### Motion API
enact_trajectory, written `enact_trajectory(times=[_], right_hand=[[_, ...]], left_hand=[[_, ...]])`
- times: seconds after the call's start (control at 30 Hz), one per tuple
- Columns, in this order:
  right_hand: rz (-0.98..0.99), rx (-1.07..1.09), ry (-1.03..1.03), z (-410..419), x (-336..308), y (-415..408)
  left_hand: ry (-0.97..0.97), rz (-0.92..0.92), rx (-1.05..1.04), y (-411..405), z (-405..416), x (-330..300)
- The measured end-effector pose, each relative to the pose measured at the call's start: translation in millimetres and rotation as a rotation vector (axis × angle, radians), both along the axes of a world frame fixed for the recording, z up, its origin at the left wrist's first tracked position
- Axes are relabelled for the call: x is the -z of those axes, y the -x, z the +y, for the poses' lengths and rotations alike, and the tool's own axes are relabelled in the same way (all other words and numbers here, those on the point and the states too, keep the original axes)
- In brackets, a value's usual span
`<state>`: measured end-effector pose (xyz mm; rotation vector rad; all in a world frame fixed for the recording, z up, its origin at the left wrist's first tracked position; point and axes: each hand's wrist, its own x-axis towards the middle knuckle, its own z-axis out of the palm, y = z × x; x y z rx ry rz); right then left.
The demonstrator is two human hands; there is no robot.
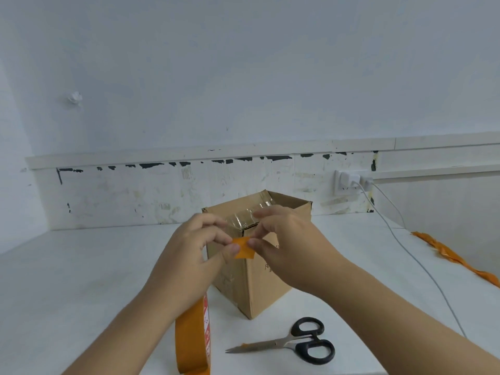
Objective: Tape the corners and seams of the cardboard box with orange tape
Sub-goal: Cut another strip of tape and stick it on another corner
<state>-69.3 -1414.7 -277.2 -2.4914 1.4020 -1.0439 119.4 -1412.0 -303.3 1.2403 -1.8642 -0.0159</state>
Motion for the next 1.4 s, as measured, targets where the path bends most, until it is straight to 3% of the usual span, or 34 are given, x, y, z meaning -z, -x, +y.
enact_trajectory(times=[0.27, 0.57, 1.4], right_hand=[[0.036, -0.037, -0.037, -14.6, 10.1, 6.6], [-0.114, -0.096, -0.088, -16.2, 17.1, 7.1], [-0.096, 0.086, 0.03, -21.5, 17.9, -8.0]], left_hand=[[-0.081, -0.109, 0.136, -6.3, -25.3, 11.0], [-0.135, -0.056, 0.224, -12.4, -27.1, 10.4], [-0.07, 0.085, 0.212, -11.9, -41.4, 14.5]])
